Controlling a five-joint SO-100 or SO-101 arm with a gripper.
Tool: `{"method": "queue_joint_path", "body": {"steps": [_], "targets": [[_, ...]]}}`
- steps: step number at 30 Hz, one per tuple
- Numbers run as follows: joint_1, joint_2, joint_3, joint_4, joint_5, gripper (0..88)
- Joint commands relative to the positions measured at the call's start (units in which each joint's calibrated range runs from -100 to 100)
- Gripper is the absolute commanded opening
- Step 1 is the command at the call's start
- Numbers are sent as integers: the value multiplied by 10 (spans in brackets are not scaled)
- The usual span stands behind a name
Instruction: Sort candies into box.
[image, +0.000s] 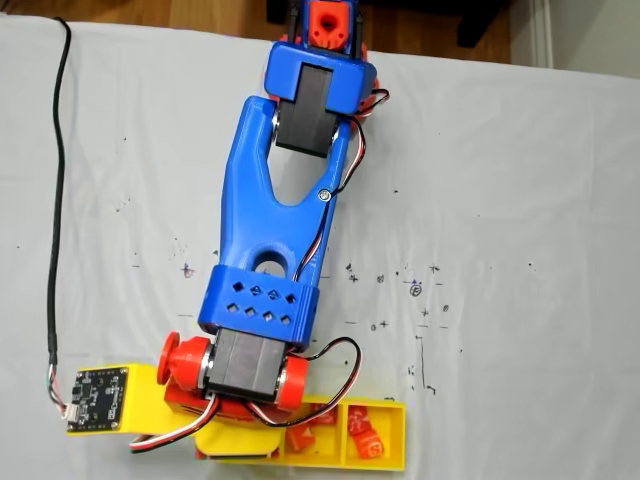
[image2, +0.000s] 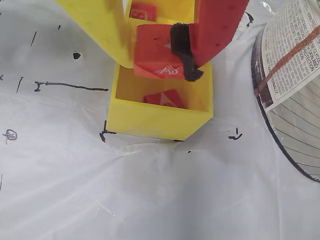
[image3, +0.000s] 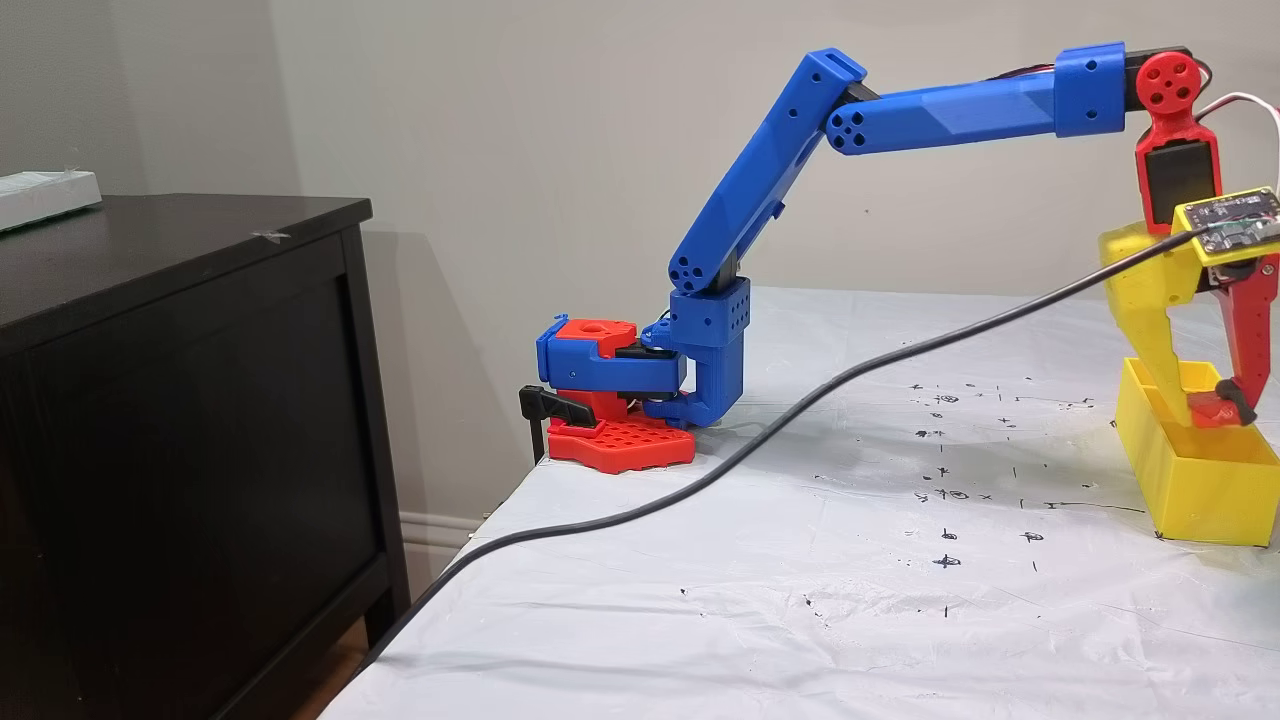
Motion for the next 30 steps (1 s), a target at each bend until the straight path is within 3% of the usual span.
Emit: {"method": "queue_joint_path", "body": {"steps": [1,6,10,16,24,30], "targets": [[0,-60,8,-20,3,2],[-1,-59,17,-20,7,46],[-1,-67,27,-25,7,230],[-1,-76,44,-39,6,357],[-1,-92,58,-40,7,310],[8,-109,56,-32,-4,21]]}}
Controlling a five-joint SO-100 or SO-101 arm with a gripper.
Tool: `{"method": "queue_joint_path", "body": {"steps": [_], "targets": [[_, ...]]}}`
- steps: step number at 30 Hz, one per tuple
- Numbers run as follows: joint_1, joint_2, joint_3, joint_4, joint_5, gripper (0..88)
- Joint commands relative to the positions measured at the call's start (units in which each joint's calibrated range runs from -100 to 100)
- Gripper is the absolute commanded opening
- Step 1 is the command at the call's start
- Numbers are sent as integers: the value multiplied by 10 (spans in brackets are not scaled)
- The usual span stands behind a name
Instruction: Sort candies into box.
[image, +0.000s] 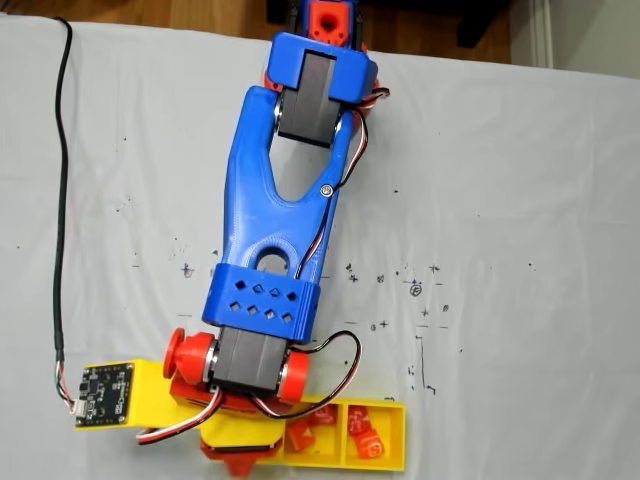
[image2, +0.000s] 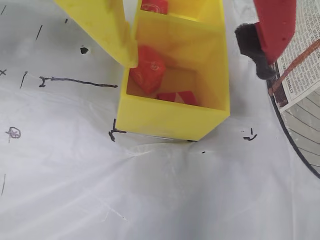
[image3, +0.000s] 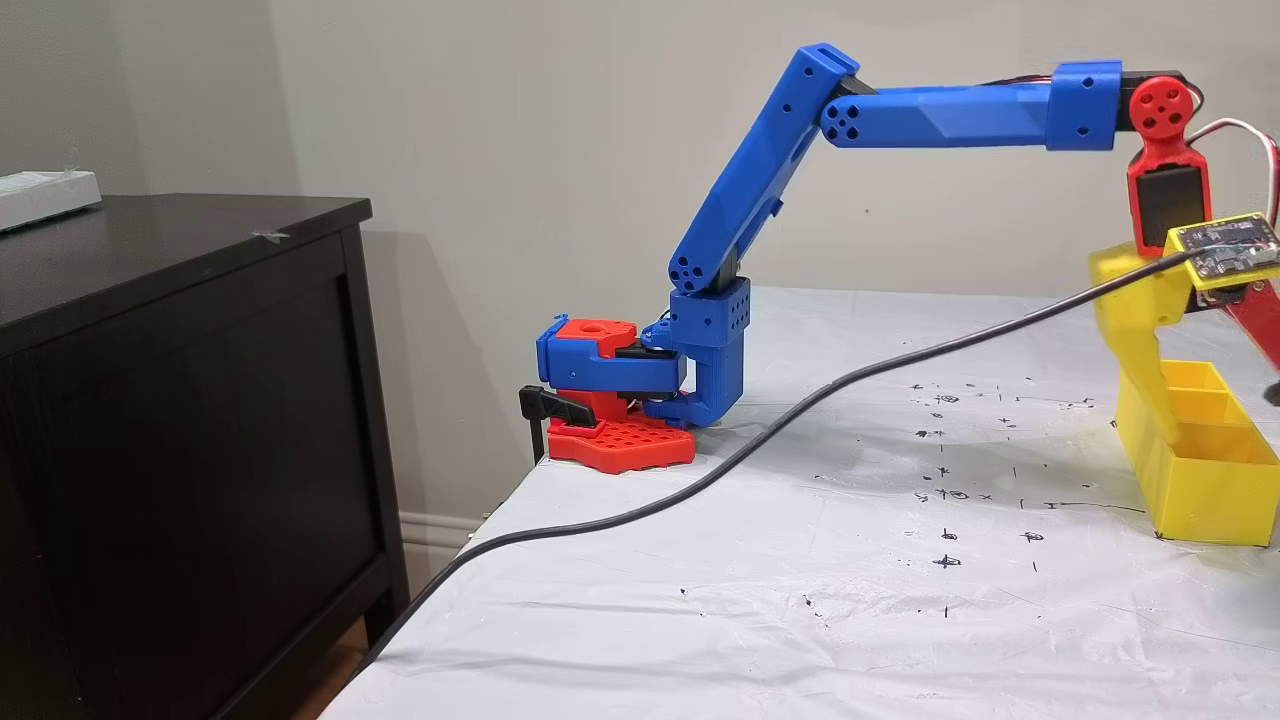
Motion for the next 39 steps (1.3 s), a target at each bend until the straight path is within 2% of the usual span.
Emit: {"method": "queue_joint_path", "body": {"steps": [1,4,8,9,14,18,25,31,34,36,39], "targets": [[8,-82,-14,5,-11,20],[9,-102,2,5,-13,12],[8,-197,116,-45,-20,2],[4,-281,223,-95,-25,2],[-30,-512,513,-191,-31,2],[-59,-716,770,-311,-46,2],[-118,-891,1011,-365,-50,1],[-165,-967,1081,-327,-32,1],[-180,-1078,1165,-317,-38,1],[-184,-1240,1221,-233,-32,1],[-180,-1254,1223,-179,-34,1]]}}
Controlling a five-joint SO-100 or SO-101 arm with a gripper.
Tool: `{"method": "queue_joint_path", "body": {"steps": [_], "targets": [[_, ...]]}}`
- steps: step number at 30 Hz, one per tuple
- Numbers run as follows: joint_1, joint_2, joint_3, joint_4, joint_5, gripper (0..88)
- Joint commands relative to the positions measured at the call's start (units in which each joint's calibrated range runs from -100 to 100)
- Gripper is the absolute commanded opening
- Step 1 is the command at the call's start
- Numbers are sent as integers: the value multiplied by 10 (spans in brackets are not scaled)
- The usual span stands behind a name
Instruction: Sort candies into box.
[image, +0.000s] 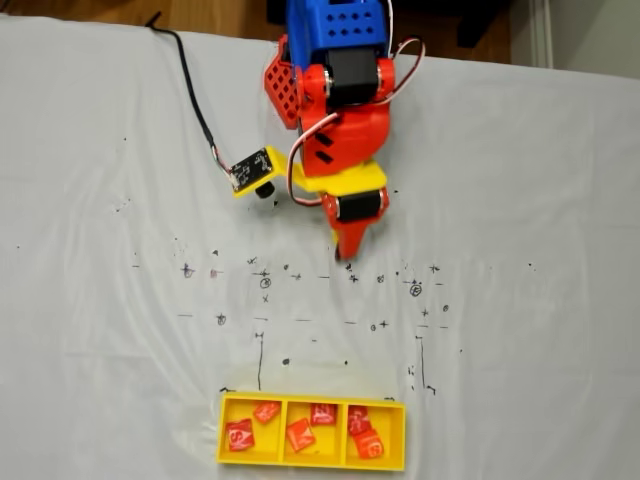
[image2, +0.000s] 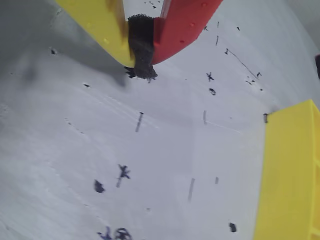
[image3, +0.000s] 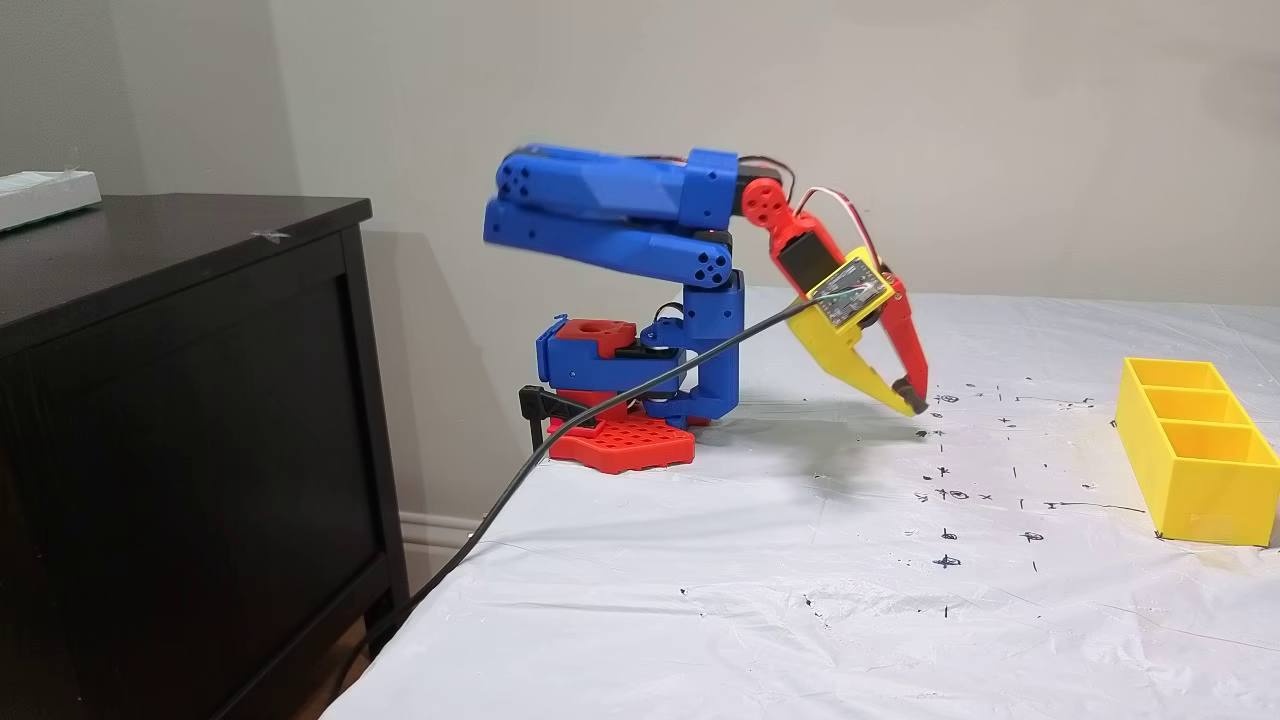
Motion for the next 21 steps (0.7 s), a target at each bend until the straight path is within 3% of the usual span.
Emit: {"method": "queue_joint_path", "body": {"steps": [1,6,9,21], "targets": [[2,-127,16,91,-2,1],[9,-127,34,127,5,1],[4,-127,77,88,-8,1],[72,-128,70,108,-45,3]]}}
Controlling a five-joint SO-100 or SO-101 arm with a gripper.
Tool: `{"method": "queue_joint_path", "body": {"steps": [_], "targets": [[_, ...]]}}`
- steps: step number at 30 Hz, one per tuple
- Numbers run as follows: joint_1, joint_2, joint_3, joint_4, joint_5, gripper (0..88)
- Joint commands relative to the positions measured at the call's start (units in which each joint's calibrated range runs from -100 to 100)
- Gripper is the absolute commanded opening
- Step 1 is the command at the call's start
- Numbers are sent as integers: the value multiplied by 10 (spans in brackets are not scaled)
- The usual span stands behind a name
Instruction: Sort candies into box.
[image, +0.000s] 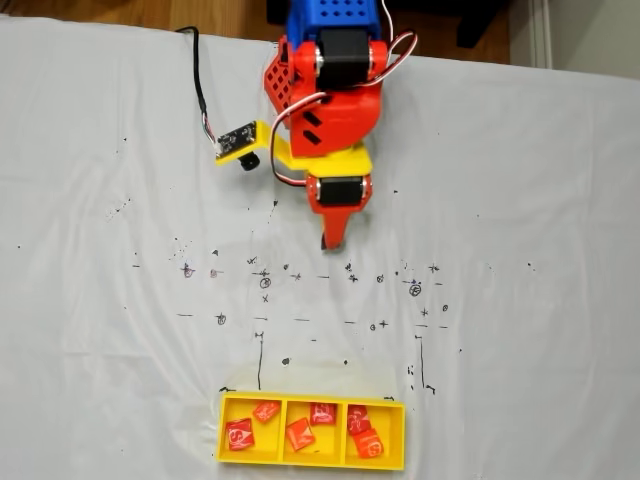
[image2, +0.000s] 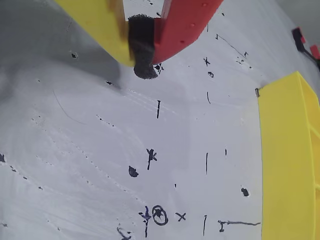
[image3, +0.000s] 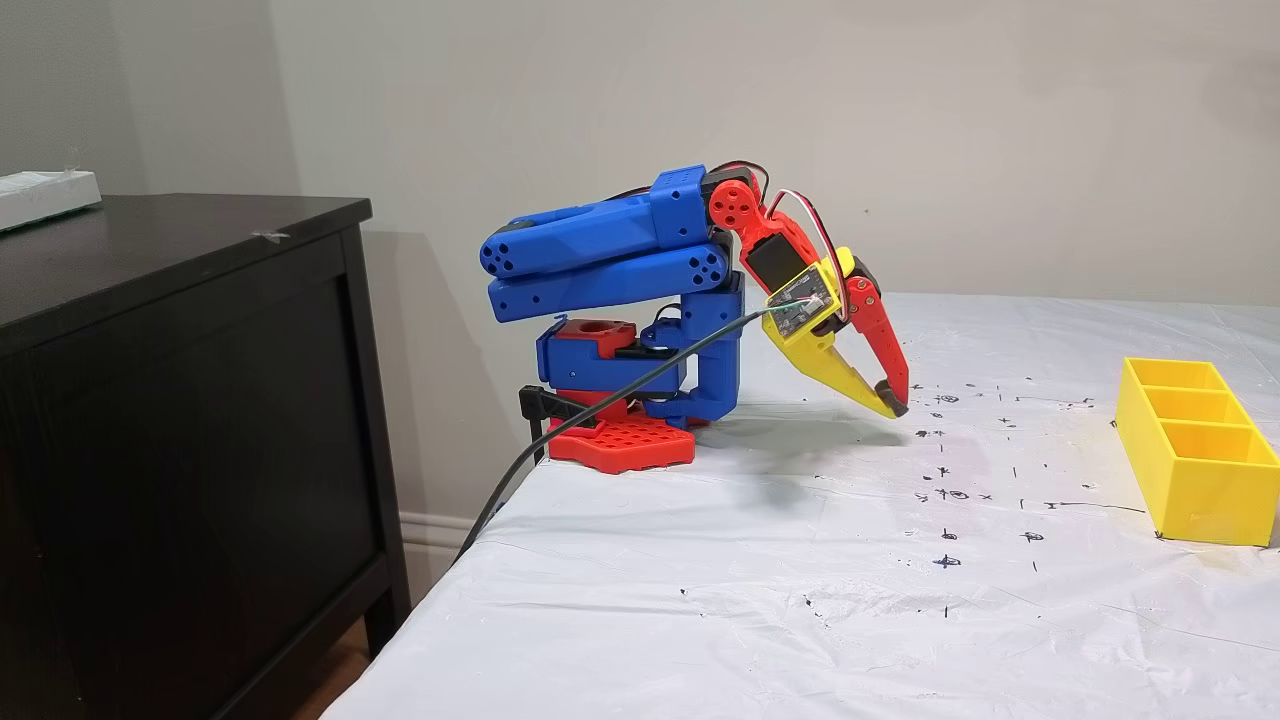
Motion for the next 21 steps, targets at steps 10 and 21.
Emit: {"method": "queue_joint_path", "body": {"steps": [10,21], "targets": [[26,-3,3,0,-15,2],[26,-3,3,0,-15,2]]}}
